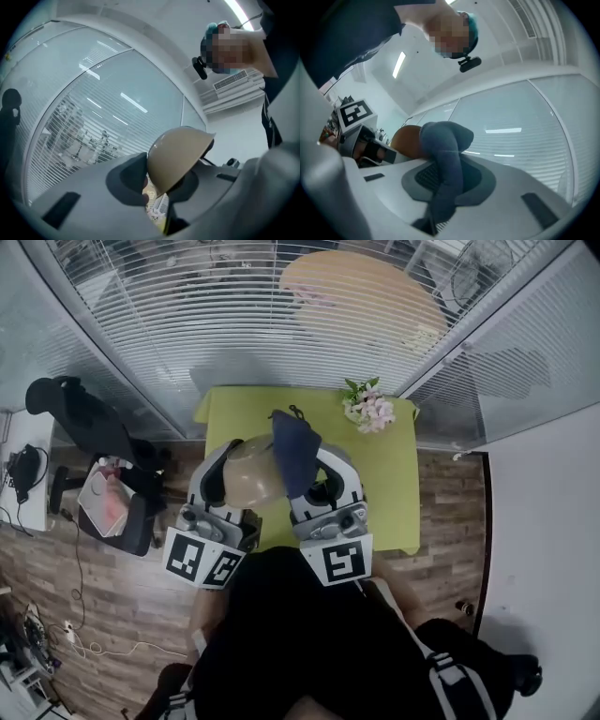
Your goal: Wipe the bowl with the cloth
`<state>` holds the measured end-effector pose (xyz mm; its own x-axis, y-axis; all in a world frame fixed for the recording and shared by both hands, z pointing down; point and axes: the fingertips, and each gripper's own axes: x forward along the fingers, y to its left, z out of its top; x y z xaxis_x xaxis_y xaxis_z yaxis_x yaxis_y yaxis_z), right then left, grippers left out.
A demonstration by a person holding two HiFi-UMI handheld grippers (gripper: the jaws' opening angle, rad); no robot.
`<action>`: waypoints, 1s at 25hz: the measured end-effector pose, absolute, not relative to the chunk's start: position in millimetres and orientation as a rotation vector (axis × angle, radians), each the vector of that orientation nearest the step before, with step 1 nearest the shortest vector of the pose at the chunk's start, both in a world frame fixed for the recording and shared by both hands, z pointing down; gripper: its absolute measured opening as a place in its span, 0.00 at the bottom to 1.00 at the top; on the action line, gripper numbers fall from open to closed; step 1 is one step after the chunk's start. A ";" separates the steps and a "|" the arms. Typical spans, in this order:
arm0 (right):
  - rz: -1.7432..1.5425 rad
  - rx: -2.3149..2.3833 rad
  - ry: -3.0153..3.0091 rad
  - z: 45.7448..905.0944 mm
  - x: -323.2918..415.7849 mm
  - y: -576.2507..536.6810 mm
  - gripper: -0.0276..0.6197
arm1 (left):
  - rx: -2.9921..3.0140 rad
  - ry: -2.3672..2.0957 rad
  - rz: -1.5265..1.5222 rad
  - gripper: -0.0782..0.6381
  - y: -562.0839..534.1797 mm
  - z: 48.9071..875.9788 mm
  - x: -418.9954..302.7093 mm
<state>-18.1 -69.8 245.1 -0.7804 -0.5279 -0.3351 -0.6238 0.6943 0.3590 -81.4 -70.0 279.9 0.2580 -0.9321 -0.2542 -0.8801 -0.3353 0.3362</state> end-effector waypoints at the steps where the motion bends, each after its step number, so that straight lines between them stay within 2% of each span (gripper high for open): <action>1: 0.611 -0.919 2.700 245.4 -18.3 -70.9 0.12 | 2.385 -1.722 -0.638 0.18 -69.2 279.3 -82.4; 13: -0.368 -0.579 2.684 269.1 -32.9 -88.3 0.13 | 2.254 -1.448 -0.912 0.18 -71.1 285.9 -91.4; 16: -0.536 -0.457 2.674 272.3 -38.9 -88.2 0.13 | 2.191 -1.310 -1.062 0.18 -72.4 288.9 -93.3; 19: -0.346 -0.528 2.802 281.2 -44.4 -89.0 0.14 | 2.160 -1.188 -1.101 0.19 -77.8 304.0 -90.8; 20: -0.212 -0.595 2.863 285.8 -44.1 -90.7 0.13 | 2.185 -1.197 -1.027 0.24 -80.7 311.5 -87.5; 21: -0.078 -0.666 2.907 289.1 -42.6 -93.0 0.12 | 2.214 -1.249 -0.921 0.24 -83.8 319.5 -85.2; 25: 0.469 -0.970 2.950 290.5 -33.5 -101.7 0.12 | 2.294 -1.739 -0.416 0.34 -88.4 339.9 -98.6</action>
<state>-33.5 -101.7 290.5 -0.8091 -0.5803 -0.0931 -0.5805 0.7644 0.2805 -98.6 -88.4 339.9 0.2544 -0.9634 -0.0842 -0.8974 -0.2676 0.3508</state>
